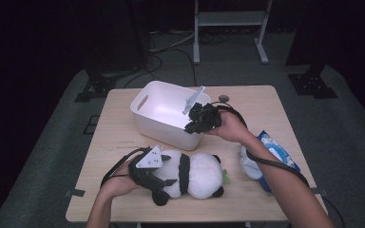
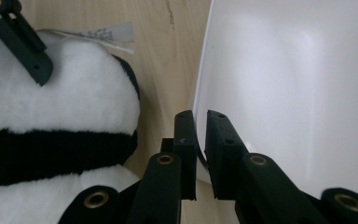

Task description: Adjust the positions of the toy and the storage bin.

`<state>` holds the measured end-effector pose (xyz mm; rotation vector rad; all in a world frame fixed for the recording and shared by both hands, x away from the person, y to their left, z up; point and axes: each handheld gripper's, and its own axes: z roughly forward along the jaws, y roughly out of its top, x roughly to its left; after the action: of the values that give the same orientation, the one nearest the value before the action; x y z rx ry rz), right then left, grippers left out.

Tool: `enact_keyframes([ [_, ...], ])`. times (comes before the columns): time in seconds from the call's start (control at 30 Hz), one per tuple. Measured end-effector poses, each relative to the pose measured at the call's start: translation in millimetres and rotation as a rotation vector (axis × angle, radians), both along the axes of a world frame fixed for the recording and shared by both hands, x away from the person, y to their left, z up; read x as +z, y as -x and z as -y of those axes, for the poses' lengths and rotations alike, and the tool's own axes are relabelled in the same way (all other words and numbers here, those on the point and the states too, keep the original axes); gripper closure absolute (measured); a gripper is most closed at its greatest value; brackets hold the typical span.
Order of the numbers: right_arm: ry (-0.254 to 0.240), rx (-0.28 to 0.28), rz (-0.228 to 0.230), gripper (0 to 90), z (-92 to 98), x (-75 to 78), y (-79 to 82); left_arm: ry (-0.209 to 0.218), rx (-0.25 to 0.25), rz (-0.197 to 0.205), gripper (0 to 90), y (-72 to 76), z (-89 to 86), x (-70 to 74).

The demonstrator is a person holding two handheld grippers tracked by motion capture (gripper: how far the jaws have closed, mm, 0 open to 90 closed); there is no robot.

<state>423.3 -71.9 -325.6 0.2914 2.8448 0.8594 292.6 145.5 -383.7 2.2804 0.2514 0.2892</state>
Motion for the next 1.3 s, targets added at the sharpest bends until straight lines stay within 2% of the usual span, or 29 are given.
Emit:
enact_keyframes([
  [0.33,0.014,0.009,-0.004,81.6,25.5,0.6,14.3,0.006,-0.018,-0.003,23.4,0.7,6.0,-0.3],
  [0.77,0.029,0.005,-0.015,81.1,50.5,1.4,28.5,0.033,-0.016,-0.018,23.5,0.2,7.4,-0.9],
  [1.3,0.047,-0.003,-0.038,80.2,81.1,2.6,44.3,0.024,-0.053,-0.018,23.8,4.0,17.4,-0.3],
])
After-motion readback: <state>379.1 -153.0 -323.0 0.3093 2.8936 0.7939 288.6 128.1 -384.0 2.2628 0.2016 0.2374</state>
